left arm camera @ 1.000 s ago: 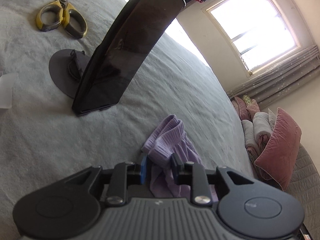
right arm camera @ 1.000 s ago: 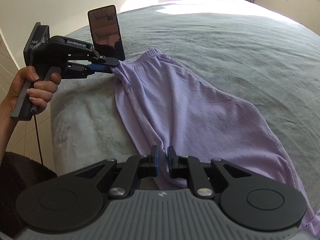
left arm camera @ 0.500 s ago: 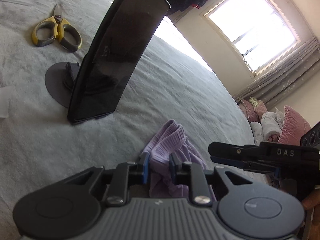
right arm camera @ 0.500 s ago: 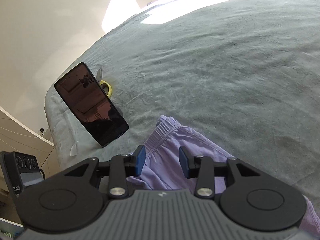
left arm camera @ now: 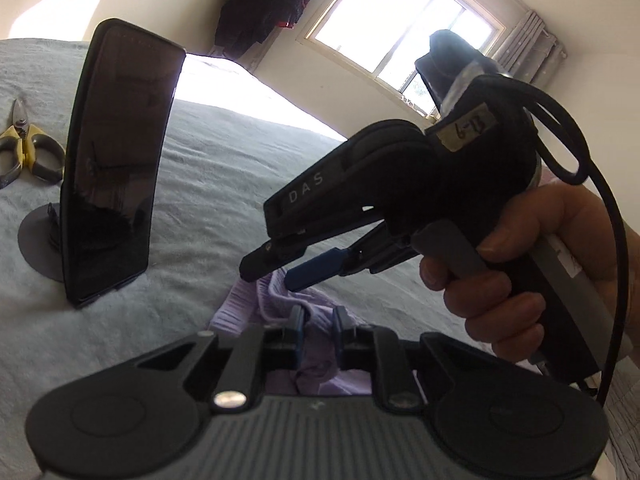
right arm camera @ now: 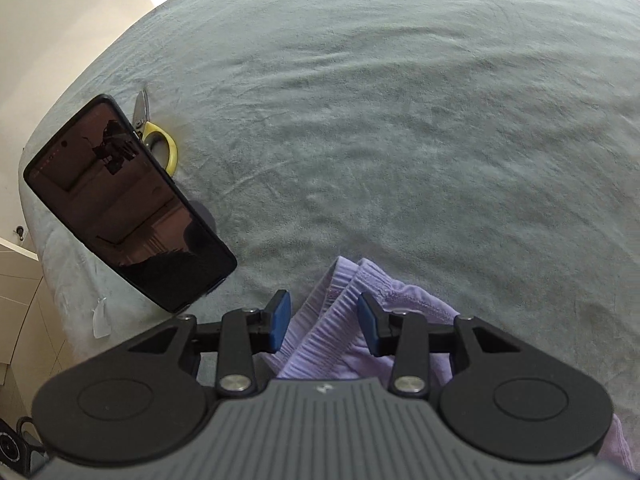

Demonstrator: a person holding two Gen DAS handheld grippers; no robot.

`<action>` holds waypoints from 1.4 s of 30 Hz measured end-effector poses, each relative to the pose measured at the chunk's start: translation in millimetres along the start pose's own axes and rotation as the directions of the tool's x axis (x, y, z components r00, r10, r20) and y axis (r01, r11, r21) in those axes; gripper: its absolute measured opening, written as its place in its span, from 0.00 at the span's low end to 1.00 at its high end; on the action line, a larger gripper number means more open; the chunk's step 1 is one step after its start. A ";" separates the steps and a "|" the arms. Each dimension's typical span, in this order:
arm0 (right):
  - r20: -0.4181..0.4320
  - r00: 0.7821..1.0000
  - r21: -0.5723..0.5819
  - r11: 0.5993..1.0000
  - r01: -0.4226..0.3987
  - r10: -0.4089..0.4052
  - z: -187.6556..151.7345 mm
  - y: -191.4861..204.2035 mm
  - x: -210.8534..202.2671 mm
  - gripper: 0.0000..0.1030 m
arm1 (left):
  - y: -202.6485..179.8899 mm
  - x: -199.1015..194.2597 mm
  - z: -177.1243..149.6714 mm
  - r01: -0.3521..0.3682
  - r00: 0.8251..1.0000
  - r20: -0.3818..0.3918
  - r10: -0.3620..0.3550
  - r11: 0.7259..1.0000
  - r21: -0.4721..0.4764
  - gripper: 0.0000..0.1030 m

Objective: Fold clothes

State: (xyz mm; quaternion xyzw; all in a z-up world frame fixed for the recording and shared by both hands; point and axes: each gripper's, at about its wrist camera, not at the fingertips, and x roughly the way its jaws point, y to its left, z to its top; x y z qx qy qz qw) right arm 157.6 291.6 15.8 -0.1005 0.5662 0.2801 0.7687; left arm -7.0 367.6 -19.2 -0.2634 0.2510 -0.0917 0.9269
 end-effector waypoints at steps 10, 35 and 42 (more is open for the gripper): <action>0.024 0.991 -0.058 0.989 0.133 -0.131 1.1 8.2 -0.3 0.05 | 7.3 6.5 -1.0 -0.052 0.998 -0.037 0.051 0.998 -0.026 0.08; 0.012 0.990 -0.105 0.984 0.143 -0.142 7.9 20.3 -2.9 0.44 | 9.5 2.4 -0.1 0.025 1.000 0.011 -0.024 0.995 -0.098 0.07; -0.003 0.970 -0.137 0.961 0.239 -0.242 2.7 12.3 2.5 0.05 | 3.9 0.7 1.2 0.014 1.000 0.024 -0.013 0.997 -0.076 0.07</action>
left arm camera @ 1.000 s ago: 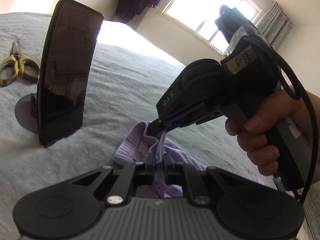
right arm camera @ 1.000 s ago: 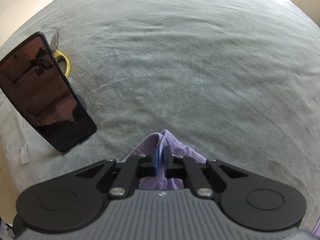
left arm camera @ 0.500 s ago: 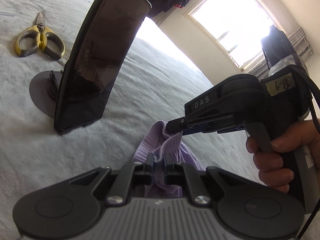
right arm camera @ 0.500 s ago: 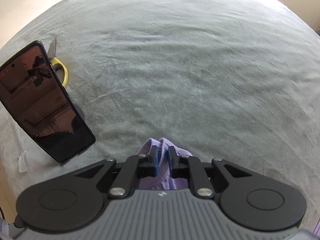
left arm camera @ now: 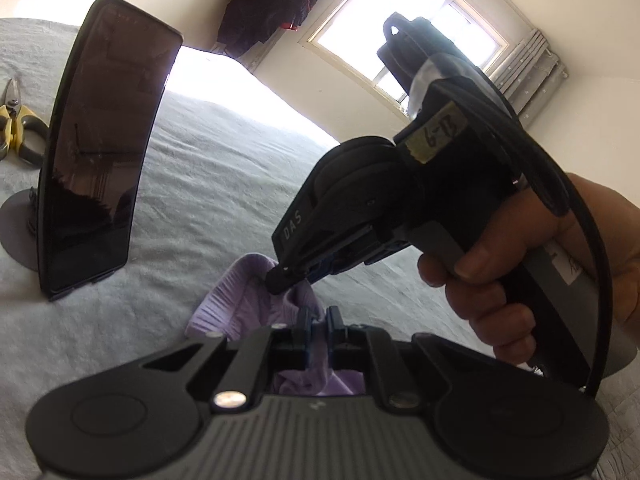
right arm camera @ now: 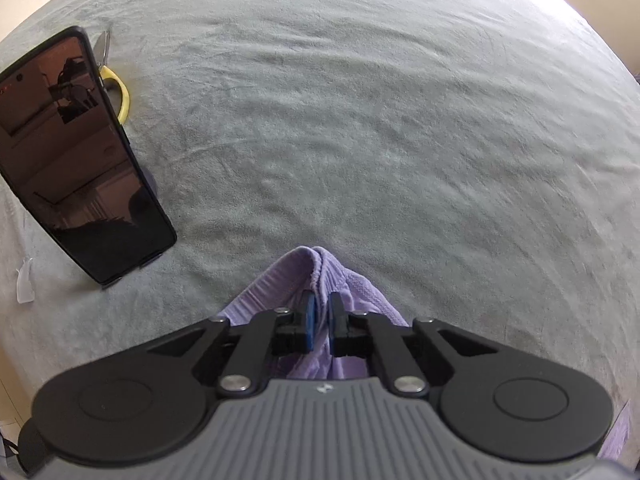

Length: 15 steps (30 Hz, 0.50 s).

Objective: Fold clothes

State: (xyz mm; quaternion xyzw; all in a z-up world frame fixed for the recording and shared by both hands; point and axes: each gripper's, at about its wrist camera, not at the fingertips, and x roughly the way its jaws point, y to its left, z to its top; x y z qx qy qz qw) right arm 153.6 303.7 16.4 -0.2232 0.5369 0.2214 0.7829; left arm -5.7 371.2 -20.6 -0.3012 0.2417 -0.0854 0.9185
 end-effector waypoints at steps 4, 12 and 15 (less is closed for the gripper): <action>0.031 0.999 0.016 1.000 0.018 -0.018 1.1 -5.2 -5.3 0.05 | 10.9 3.3 3.3 -0.051 0.999 -0.006 0.051 0.998 -0.046 0.06; 0.072 0.997 0.023 1.000 0.006 -0.007 5.6 12.1 18.3 0.05 | 29.3 15.5 4.7 -0.208 0.978 -0.051 0.205 0.974 -0.087 0.06; 0.106 0.994 0.020 0.999 -0.026 0.024 3.6 11.7 19.6 0.10 | 35.4 18.4 5.6 -0.222 0.975 -0.061 0.216 0.969 -0.110 0.07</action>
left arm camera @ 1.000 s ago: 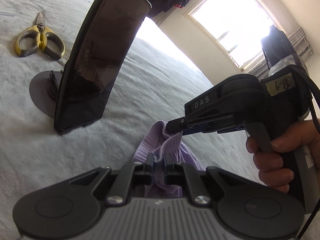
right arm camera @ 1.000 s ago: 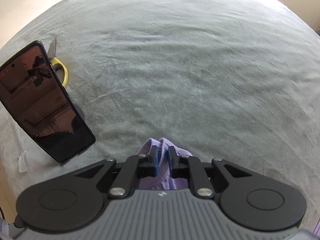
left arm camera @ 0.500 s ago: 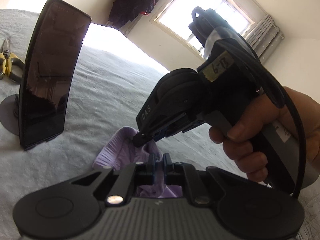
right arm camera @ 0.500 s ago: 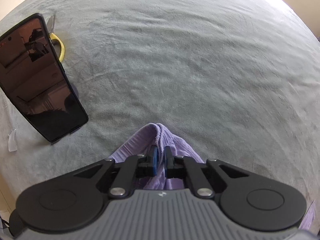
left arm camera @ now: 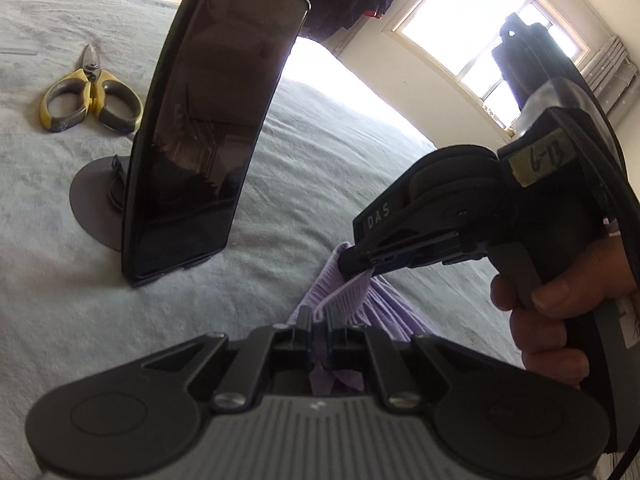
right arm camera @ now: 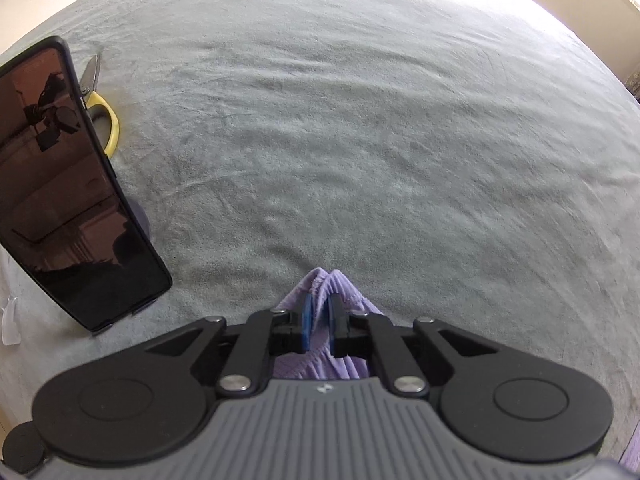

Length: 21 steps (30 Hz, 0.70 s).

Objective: Fold clothes

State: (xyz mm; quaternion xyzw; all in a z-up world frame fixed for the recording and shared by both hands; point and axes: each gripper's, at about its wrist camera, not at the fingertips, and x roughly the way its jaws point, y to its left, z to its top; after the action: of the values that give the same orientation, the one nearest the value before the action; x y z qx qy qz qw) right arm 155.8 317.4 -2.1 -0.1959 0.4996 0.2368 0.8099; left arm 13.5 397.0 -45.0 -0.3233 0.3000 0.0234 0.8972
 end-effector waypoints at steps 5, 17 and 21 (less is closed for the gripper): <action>0.096 0.991 0.072 0.993 -0.097 0.090 -10.9 -27.2 -28.4 0.42 | 12.1 -1.9 5.4 0.018 1.000 -0.012 -0.019 0.996 -0.083 0.09; 0.240 0.904 0.108 0.916 -0.386 0.353 -134.2 -73.4 -83.8 0.42 | 36.9 -23.8 9.5 0.104 0.994 -0.013 -0.110 0.967 -0.233 0.22; 0.249 0.903 0.079 0.922 -0.379 0.350 -173.6 -79.9 -78.3 0.42 | 28.0 -14.7 6.6 0.077 0.996 -0.034 -0.086 0.976 -0.205 0.22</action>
State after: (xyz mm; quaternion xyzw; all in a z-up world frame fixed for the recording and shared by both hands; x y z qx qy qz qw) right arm 47.3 141.7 1.3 -0.0190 0.4441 0.3735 0.8142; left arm -1.7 425.2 -48.7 -0.4257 0.3017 0.0100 0.8530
